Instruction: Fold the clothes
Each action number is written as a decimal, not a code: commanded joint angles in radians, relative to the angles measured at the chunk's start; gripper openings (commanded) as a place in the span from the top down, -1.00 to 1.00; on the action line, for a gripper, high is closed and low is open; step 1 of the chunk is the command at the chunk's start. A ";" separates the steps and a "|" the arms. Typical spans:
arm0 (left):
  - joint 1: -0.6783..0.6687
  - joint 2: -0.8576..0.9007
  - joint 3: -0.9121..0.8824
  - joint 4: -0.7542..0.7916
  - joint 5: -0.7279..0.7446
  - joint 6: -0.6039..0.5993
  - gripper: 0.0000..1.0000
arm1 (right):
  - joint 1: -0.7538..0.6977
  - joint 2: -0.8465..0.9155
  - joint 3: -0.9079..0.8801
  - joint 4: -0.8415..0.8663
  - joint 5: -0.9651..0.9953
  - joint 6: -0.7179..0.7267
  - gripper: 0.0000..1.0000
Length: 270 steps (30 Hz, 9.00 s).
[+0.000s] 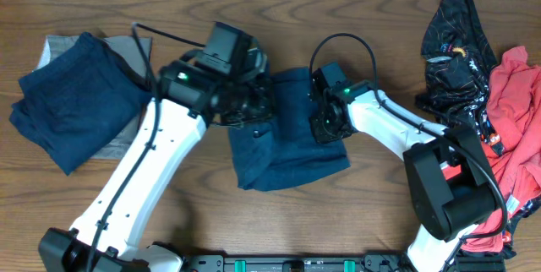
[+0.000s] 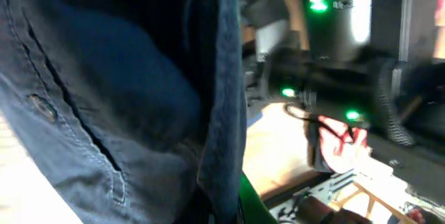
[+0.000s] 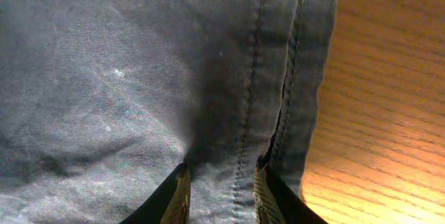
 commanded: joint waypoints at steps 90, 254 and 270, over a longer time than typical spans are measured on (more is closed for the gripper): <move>0.090 0.599 -0.006 0.255 0.057 0.366 -1.00 | -0.025 0.026 0.140 -0.096 0.189 0.011 -0.01; 0.298 -1.012 -0.699 0.156 -0.339 0.412 -0.96 | -0.384 -1.898 -1.077 0.452 0.084 -0.066 -0.99; 0.298 -1.012 -0.699 0.156 -0.339 0.412 -0.96 | -0.384 -1.898 -1.144 0.610 0.059 -0.296 -0.99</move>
